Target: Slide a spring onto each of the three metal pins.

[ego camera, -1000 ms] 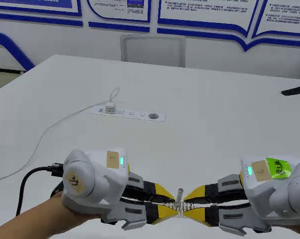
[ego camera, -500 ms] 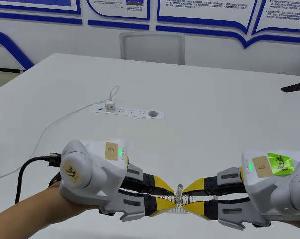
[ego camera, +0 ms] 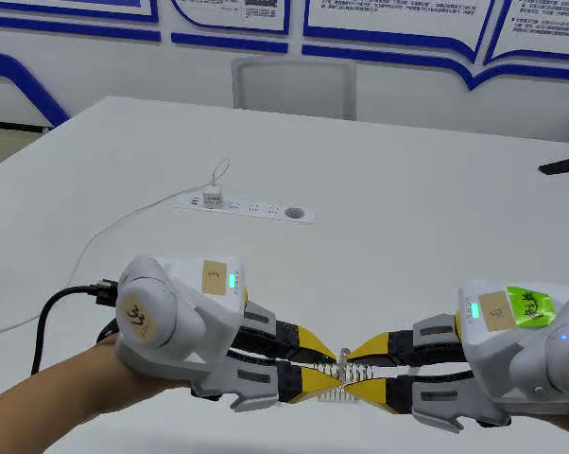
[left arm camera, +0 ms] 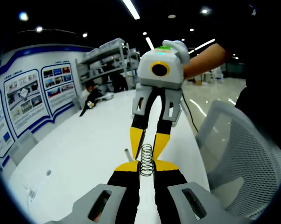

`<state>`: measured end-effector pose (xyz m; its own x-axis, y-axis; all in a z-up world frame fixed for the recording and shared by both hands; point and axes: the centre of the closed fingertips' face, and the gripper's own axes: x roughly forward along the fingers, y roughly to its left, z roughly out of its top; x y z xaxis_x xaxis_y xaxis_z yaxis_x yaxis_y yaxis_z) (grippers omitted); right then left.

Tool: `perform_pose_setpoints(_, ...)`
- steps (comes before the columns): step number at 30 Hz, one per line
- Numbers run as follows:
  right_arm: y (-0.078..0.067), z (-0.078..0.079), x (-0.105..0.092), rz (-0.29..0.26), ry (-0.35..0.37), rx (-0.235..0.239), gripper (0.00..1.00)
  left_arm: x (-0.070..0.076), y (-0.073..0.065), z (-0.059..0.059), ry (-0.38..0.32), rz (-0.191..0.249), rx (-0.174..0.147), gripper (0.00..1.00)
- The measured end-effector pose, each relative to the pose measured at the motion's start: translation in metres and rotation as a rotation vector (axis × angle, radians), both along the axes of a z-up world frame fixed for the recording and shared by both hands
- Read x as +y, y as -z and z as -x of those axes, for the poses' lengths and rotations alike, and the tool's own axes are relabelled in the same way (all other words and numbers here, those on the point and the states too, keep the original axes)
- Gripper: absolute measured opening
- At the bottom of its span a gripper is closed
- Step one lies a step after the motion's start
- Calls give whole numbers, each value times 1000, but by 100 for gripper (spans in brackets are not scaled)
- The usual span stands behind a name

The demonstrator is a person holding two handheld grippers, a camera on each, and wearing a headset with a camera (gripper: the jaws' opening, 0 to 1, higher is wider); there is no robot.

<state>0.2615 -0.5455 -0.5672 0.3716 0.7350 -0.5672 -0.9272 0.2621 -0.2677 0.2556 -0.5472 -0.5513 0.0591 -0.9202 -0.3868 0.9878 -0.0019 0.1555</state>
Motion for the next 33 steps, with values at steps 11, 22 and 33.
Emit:
perform_pose_setpoints(11, -2, 8, 0, -31, -8, 50, 11, 1, 5, 4, 26, -26, -18, 9)
perform_pose_setpoints(22, -13, 10, 0, -64, -18, 56, 11, -3, 5, 3, 33, -33, -27, 9)
perform_pose_setpoints(33, -30, 11, 13, -158, -32, 72, 11, -3, 10, 2, 30, -53, -42, 9)
